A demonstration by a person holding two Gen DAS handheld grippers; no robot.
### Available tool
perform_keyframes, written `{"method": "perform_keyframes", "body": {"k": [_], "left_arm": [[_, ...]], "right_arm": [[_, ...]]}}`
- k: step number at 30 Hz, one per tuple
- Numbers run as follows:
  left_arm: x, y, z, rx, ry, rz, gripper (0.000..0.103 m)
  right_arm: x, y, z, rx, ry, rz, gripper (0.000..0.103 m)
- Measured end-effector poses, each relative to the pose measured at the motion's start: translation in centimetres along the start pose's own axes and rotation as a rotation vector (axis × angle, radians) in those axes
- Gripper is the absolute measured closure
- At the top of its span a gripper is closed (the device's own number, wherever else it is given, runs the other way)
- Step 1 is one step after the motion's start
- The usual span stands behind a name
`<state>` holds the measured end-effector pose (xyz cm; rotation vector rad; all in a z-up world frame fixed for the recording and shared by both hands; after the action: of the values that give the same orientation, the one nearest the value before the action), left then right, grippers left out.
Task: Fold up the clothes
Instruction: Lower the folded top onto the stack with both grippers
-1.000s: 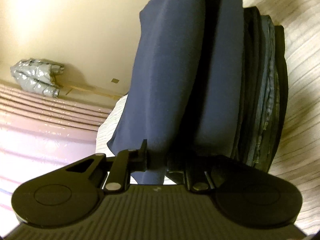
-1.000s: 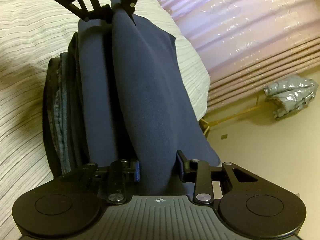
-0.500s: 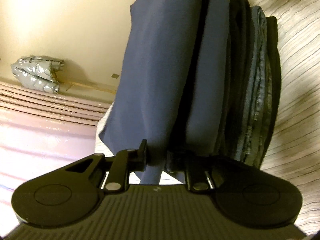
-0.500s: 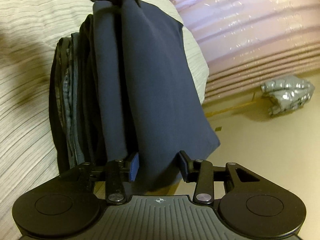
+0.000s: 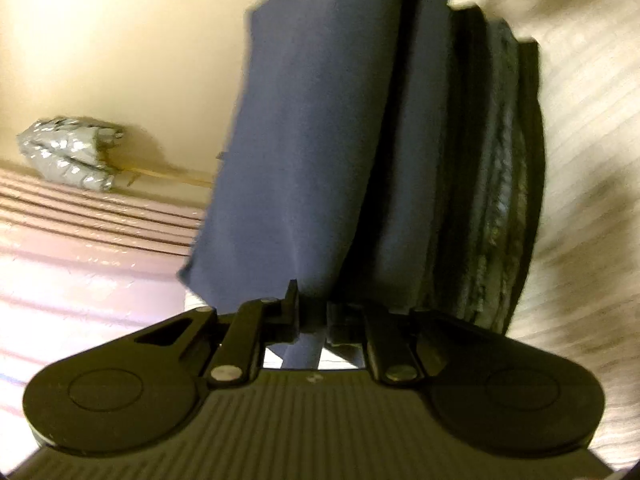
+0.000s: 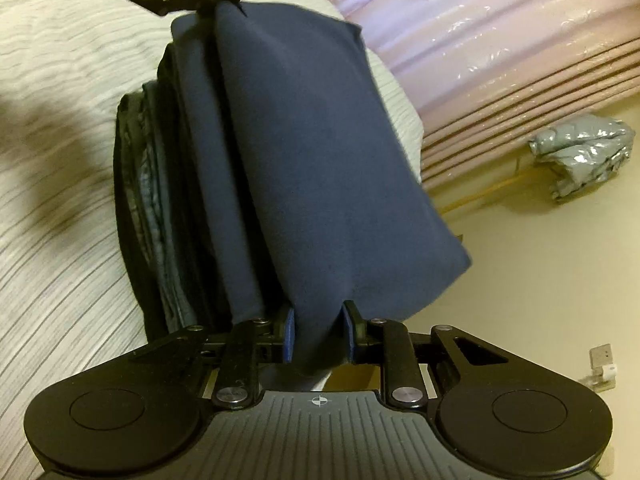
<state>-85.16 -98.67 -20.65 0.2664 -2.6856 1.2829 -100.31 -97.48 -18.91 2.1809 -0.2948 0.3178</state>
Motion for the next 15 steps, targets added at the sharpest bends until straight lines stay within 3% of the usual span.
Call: {"method": "perform_keyframes", "body": {"k": [3,8,15], "left_arm": [[0.5,-1.1,-0.9,0.013,0.029,-0.019,0.095],[-0.2,1.4,1.3,-0.042,-0.020,0.036,0.095],[-1.0,2.2,1.1,-0.042,-0.032,0.010,0.094]], "right_arm": [[-0.1,0.9,-0.7,-0.019,0.005,0.038,0.081],[-0.4,-0.9,0.1,0.010,-0.022,0.017,0.081],[0.0,-1.9,0.1,0.006,-0.047,0.027,0.080]]}}
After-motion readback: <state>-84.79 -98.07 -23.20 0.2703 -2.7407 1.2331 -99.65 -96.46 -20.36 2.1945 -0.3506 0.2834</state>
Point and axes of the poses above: each gripper's, at about its wrist camera, not at the fingertips, and z roughly the way its jaws point, y to its right, x to its top, the point moved 6 cm from there along z, roughly the way its jaws point, and after that the axes turned 6 degrees about -x, right-handed, at the moved point
